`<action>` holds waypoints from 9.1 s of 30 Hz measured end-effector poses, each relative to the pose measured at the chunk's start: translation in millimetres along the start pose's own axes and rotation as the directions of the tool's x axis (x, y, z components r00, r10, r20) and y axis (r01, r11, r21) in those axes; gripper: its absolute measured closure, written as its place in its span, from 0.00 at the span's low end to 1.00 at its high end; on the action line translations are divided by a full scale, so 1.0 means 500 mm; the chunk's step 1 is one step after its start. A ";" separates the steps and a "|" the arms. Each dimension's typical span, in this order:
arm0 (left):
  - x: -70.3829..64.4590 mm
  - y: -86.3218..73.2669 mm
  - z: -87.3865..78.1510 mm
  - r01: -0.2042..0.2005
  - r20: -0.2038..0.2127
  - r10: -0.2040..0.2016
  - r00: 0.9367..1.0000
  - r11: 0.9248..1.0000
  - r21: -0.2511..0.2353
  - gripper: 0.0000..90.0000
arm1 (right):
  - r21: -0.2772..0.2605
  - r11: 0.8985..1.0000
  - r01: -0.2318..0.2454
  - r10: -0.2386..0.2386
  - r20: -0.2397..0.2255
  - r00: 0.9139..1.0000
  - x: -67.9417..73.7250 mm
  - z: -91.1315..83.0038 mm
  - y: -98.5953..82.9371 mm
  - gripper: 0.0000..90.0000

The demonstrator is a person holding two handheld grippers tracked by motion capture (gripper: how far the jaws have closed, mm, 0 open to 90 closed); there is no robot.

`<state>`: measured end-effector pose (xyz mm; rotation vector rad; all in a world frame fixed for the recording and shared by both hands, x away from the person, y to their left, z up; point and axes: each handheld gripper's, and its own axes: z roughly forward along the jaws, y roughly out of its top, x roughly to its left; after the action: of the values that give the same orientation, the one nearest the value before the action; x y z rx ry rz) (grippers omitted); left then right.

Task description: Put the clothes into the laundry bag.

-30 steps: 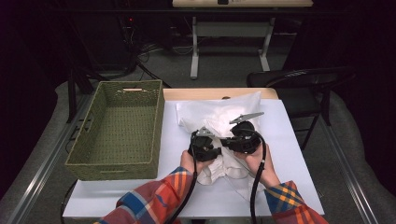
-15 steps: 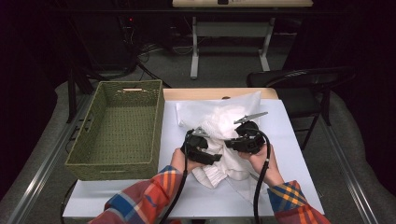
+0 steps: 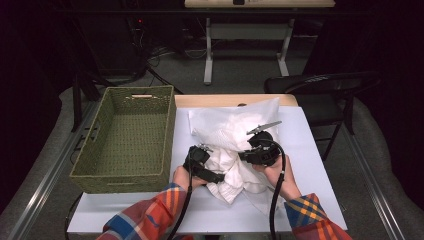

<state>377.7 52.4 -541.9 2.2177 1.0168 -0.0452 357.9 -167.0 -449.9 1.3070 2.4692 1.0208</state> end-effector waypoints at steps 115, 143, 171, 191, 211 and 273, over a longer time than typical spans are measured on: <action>-0.080 0.072 0.001 0.029 0.100 -0.002 0.995 0.962 -0.271 0.90 | -0.134 0.987 0.090 -0.090 0.007 0.996 0.035 -0.049 0.005 0.98; -0.032 -0.020 0.031 0.071 0.009 -0.070 0.998 0.993 -0.095 0.12 | -0.033 0.997 0.067 -0.065 0.046 0.997 -0.014 -0.008 -0.009 0.97; -0.089 0.064 0.020 -0.002 0.047 0.019 0.999 0.943 -0.334 0.87 | -0.159 0.987 0.025 -0.035 -0.061 0.998 0.015 -0.045 0.007 0.99; -0.069 0.011 0.032 0.009 0.023 -0.006 1.000 0.991 -0.133 0.32 | -0.014 1.000 0.005 -0.003 0.135 0.991 -0.036 -0.004 -0.032 0.99; -0.076 0.105 0.058 -0.109 0.048 0.125 0.991 0.964 -0.244 0.72 | -0.022 0.999 -0.040 0.043 0.145 0.988 -0.066 -0.012 -0.041 0.99; 0.029 -0.004 0.008 0.003 -0.172 -0.022 0.985 0.994 -0.111 0.55 | 0.046 0.998 -0.039 0.031 0.177 0.984 -0.066 0.017 -0.052 0.98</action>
<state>387.3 60.6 -550.4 2.1430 1.0992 0.1973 364.2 -198.6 -478.4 1.3951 2.3606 0.8176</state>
